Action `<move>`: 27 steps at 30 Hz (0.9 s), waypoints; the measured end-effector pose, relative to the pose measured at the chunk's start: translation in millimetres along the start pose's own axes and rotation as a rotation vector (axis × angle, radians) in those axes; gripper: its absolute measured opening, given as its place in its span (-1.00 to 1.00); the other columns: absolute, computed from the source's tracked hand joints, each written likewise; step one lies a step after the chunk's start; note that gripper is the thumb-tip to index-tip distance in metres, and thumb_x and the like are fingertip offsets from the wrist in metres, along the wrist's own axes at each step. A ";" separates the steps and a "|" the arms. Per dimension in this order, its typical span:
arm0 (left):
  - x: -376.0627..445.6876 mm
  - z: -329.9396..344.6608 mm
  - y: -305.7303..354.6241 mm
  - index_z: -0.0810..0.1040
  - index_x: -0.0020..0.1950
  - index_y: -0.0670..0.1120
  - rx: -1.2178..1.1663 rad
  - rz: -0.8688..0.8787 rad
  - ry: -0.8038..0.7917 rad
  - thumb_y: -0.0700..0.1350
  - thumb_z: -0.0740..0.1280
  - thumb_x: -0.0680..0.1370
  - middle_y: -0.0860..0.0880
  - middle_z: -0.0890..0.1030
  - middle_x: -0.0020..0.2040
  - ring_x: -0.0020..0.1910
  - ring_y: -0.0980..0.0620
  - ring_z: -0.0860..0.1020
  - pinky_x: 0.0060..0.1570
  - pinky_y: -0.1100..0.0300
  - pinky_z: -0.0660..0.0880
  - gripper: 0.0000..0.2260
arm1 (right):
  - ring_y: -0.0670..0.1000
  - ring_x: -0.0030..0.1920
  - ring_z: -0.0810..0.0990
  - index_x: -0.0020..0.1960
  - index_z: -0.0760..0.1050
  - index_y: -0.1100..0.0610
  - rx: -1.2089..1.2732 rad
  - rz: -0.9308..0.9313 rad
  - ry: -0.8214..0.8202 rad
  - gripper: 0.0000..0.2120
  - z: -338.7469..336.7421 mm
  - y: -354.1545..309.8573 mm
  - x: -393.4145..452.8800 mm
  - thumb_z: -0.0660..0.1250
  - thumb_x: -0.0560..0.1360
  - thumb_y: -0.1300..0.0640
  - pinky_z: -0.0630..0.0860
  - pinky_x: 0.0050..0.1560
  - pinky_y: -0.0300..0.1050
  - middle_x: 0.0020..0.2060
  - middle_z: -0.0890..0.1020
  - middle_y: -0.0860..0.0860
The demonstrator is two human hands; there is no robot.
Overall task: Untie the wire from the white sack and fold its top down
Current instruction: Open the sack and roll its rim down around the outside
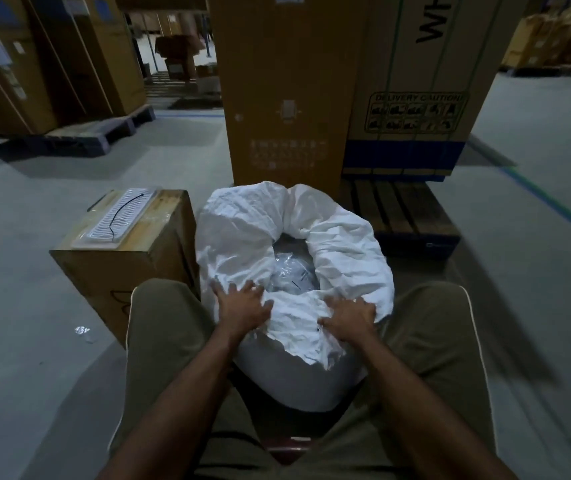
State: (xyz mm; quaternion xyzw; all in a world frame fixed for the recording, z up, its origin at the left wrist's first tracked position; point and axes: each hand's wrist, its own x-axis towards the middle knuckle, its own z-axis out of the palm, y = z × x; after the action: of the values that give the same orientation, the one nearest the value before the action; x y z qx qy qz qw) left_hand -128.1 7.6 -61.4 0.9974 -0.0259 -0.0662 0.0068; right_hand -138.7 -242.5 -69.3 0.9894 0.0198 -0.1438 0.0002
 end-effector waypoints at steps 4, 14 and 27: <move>25.5 -7.3 -26.8 0.42 0.32 0.22 -0.066 -0.005 -0.157 0.37 0.00 0.50 -0.02 0.50 0.36 0.31 -0.18 0.50 0.34 -0.46 0.25 -0.50 | 0.27 0.55 0.26 0.59 0.19 -0.25 0.044 -0.036 -0.051 -0.31 -8.3 10.2 15.5 0.16 0.52 -0.45 0.21 0.46 0.31 0.64 0.18 -0.03; 90.0 -30.7 17.6 0.46 0.42 0.01 0.114 0.374 0.133 0.12 0.21 0.61 -0.06 0.39 0.50 0.55 -0.04 0.23 0.53 -0.20 0.10 -0.59 | 0.15 0.46 0.28 0.44 0.42 -0.08 0.009 -0.350 0.290 -0.52 -54.1 -21.1 79.5 0.20 0.61 -0.26 0.23 0.39 0.25 0.46 0.37 0.04; 253.0 -47.9 4.5 -0.02 0.66 0.03 -0.042 0.079 -0.039 0.21 0.23 0.61 -0.14 0.30 0.56 0.44 -0.22 0.42 0.35 -0.16 0.37 -0.28 | 0.17 0.48 0.38 0.60 0.15 -0.02 0.030 -0.207 0.113 -0.36 -75.6 -1.2 230.7 0.27 0.61 -0.17 0.30 0.41 0.25 0.50 0.41 0.06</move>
State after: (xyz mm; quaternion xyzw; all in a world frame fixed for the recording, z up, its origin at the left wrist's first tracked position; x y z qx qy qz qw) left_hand 128.5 -9.6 -47.2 0.9938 -0.0640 -0.0857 0.0298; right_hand 103.7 -231.8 -62.5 0.9885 0.1198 -0.0872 -0.0305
